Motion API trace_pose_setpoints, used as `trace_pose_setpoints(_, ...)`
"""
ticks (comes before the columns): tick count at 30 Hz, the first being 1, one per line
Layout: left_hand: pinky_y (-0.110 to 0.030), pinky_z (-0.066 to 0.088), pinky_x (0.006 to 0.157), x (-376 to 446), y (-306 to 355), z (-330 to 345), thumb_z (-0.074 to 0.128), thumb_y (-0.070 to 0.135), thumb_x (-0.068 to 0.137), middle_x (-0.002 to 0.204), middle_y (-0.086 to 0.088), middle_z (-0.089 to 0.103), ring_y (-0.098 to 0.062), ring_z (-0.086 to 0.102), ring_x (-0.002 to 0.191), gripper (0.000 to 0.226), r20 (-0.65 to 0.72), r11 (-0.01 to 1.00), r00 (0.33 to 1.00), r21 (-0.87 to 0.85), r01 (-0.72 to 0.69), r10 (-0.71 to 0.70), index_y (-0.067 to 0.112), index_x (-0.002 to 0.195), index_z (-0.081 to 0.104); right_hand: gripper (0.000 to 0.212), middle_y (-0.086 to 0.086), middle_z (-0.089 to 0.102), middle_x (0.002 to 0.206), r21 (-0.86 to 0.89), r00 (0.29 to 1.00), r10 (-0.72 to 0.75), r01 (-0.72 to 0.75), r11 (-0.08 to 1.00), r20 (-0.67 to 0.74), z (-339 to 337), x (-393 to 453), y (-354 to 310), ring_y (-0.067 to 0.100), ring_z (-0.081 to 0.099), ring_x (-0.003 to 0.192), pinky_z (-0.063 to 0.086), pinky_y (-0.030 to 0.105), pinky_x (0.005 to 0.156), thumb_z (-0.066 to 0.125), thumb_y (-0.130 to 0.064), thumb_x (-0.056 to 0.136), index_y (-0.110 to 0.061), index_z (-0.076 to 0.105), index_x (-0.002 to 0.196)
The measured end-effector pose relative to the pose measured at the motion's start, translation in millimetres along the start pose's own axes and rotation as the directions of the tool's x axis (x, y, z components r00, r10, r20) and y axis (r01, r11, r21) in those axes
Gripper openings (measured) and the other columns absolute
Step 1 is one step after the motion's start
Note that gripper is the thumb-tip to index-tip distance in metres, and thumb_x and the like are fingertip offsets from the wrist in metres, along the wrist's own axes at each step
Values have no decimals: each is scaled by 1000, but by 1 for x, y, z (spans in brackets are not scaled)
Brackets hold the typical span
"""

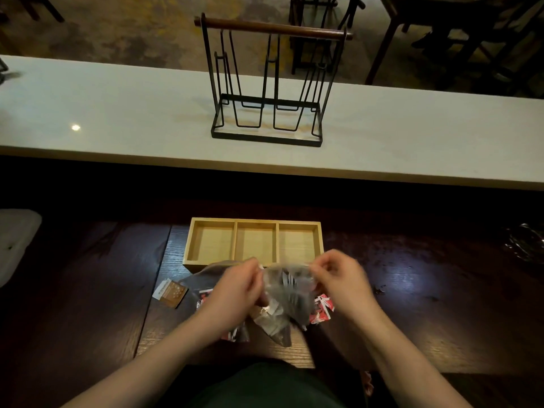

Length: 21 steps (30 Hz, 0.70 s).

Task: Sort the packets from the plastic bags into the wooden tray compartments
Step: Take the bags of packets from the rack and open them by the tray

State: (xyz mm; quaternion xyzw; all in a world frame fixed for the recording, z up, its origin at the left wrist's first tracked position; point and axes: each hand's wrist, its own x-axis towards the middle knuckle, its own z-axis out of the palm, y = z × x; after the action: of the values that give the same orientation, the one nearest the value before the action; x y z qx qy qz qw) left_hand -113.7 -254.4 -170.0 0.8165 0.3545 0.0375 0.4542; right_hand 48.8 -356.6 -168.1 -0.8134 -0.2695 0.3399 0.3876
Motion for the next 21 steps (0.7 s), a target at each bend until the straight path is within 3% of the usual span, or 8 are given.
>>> trace_pose_setpoints(3, -35, 51, 66, -2, -4, -15, 47, 15, 94, 73, 0, 56, -11, 58, 68, 29, 117, 991, 992, 120, -53, 39, 24, 66, 43, 11, -9, 63, 76, -306, 978, -209, 199, 931, 1, -18, 0, 1, 5, 61, 66, 52, 24, 61, 66, -16, 85, -21, 59, 78)
trace_pose_setpoints(6, -42, 50, 70, 0, -1, -20, 47, 18, 90, 81, 3, 54, -15, 55, 70, 28, 142, 954, 982, 256, -157, 124, 25, 64, 43, 14, -11, 53, 87, -596, 863, -471, 479, 645, 183, -23, -1, 0, 14, 56, 74, 46, 30, 62, 62, -18, 86, -25, 50, 87)
trace_pose_setpoints(8, -41, 51, 69, 4, 3, -25, 48, 19, 91, 97, 2, 58, -17, 58, 72, 32, 168, 941, 972, 269, -205, 164, 30, 62, 40, 23, -7, 53, 90, -666, 797, -522, 570, 481, 305, -34, 7, -1, 19, 58, 74, 45, 31, 57, 64, -18, 83, -28, 45, 89)
trace_pose_setpoints(12, -40, 54, 69, 13, 12, -27, 47, 18, 92, 106, -4, 61, -21, 61, 79, 34, 188, 959, 970, 206, -193, 155, 26, 60, 41, 10, -6, 53, 90, -657, 776, -591, 565, 499, 219, -49, 9, -11, 17, 59, 78, 51, 34, 59, 61, -21, 86, -24, 52, 90)
trace_pose_setpoints(14, -34, 59, 64, 17, 15, -21, 45, 17, 93, 103, -9, 61, -20, 65, 80, 28, 152, 988, 983, 101, -119, 103, 11, 67, 53, 8, -8, 54, 90, -562, 723, -666, 634, 531, 186, -45, -2, -20, 10, 56, 81, 49, 23, 69, 60, -26, 88, -20, 56, 93)
trace_pose_setpoints(16, -30, 60, 61, 20, 20, -15, 45, 16, 94, 98, -6, 60, -13, 66, 76, 26, 99, 998, 993, -7, -69, 69, 4, 77, 61, 25, -14, 52, 97, -434, 732, -631, 671, 601, 258, -31, -18, -32, 3, 54, 87, 43, 13, 78, 56, -42, 85, -25, 52, 103)
trace_pose_setpoints(18, -24, 57, 60, 21, 26, -13, 46, 14, 92, 85, -1, 58, -5, 62, 70, 25, 52, 995, 995, -69, -78, 82, 13, 73, 61, 42, -15, 52, 107, -431, 757, -547, 653, 623, 357, -13, -27, -36, 4, 55, 96, 44, 17, 82, 54, -52, 79, -30, 43, 114)
trace_pose_setpoints(21, -34, 58, 64, 21, 31, -15, 47, 21, 87, 84, -14, 63, -21, 64, 76, 23, 72, 976, 993, -203, -78, 94, 8, 81, 65, 38, -6, 62, 103, -456, 761, -583, 642, 616, 284, 3, -25, -31, 18, 63, 88, 53, 36, 70, 53, -45, 86, -31, 36, 117)
